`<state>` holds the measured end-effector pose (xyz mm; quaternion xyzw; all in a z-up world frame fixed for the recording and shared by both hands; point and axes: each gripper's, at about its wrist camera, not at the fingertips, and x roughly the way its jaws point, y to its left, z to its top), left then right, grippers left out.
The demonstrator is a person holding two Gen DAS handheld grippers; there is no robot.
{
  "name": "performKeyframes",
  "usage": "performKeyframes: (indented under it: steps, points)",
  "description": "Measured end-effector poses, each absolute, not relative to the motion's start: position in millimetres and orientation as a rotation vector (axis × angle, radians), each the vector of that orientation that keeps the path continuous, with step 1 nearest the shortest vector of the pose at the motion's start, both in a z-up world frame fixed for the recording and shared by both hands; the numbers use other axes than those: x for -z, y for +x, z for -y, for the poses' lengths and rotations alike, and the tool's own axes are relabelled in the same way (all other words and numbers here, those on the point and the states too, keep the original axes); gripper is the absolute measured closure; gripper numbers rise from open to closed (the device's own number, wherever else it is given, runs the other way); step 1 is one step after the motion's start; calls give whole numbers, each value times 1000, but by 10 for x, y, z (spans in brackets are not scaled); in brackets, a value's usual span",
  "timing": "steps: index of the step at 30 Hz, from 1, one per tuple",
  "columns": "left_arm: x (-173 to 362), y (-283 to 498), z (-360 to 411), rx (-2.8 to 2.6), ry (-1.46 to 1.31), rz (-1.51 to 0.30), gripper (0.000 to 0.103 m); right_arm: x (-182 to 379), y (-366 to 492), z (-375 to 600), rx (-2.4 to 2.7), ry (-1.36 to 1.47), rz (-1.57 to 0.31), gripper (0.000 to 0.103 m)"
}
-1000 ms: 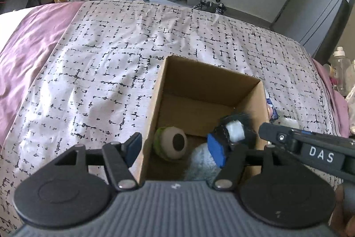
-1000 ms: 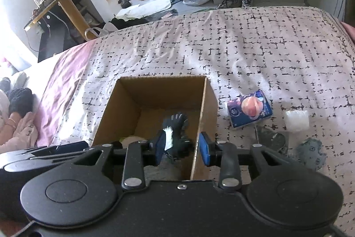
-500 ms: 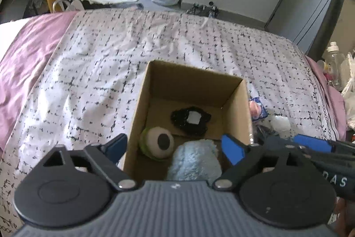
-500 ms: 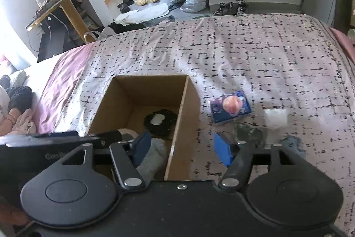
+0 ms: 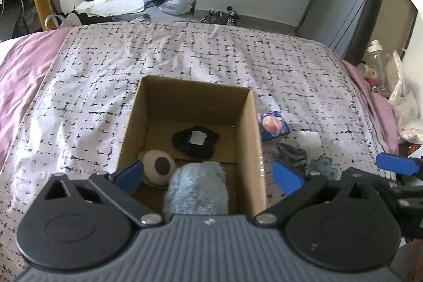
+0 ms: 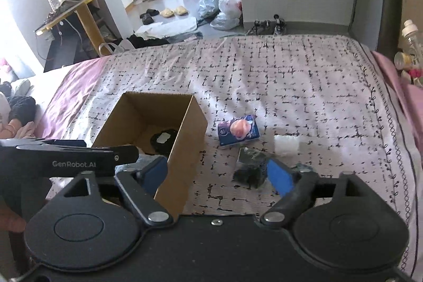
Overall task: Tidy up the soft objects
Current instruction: 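Withdraw both open grippers from the box toward the remaining plushes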
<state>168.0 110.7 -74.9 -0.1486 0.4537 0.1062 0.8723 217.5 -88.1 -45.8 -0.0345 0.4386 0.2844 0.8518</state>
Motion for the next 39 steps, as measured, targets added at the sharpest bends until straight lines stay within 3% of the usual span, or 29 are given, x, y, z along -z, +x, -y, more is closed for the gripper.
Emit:
performKeyframes:
  steps: [29,39]
  points:
    - [759,1966,-359,-89,-212,-1007,0,880,2343,1800,-492,41,-965,13]
    - [887,2276,-155,-71,-209,-1007,3,1141,2527,1938,-494,69,-1019,29]
